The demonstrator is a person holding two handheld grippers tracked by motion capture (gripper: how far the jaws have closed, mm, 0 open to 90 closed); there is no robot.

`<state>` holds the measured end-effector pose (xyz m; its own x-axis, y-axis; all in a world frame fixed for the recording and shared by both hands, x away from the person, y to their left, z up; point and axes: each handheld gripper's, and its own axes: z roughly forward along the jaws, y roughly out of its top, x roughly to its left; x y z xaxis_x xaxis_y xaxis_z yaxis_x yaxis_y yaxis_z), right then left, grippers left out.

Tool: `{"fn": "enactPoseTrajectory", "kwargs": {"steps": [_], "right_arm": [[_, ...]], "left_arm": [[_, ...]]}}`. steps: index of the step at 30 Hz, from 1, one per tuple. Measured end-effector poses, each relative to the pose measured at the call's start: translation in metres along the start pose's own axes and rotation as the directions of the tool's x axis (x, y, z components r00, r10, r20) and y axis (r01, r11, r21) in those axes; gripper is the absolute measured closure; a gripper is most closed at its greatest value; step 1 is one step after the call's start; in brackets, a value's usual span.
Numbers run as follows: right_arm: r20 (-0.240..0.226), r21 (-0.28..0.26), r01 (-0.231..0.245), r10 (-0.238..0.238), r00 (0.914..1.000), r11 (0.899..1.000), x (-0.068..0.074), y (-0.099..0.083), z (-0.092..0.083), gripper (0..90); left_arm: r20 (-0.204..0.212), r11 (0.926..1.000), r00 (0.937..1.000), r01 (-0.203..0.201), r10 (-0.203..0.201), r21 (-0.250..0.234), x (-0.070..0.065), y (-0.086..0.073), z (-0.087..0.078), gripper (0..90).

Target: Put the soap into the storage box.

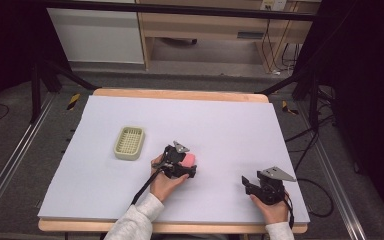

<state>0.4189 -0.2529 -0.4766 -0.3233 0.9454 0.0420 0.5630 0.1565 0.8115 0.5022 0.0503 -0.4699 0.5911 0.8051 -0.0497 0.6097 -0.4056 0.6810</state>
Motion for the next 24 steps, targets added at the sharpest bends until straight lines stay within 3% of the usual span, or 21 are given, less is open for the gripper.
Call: {"fn": "enactPoseTrajectory", "kwargs": {"steps": [5, 11, 19, 24], "right_arm": [[0.0, 0.0, 0.0, 0.0, 1.0, 1.0, 0.0, 0.0, 0.0, 37.2], [-0.003, 0.001, -0.002, 0.002, 1.0, 1.0, 0.0, 0.0, 0.0, 37.2], [0.0, 0.002, 0.001, -0.001, 1.0, 1.0, 0.0, 0.0, 0.0, 37.1], [0.001, 0.001, 0.009, -0.009, 1.0, 1.0, 0.0, 0.0, 0.001, 37.0]], "left_arm": [[0.003, 1.0, 1.0, -0.004, 0.004, 0.001, 0.001, -0.001, -0.004, 33.1], [0.009, 1.0, 1.0, 0.0, 0.0, 0.004, 0.003, -0.002, -0.004, 35.6], [0.033, 0.9993, 0.9988, -0.037, 0.037, 0.007, 0.005, 0.006, -0.006, 30.1], [0.017, 0.998, 0.9985, -0.053, 0.053, 0.033, 0.003, 0.012, -0.001, 28.5]]}}
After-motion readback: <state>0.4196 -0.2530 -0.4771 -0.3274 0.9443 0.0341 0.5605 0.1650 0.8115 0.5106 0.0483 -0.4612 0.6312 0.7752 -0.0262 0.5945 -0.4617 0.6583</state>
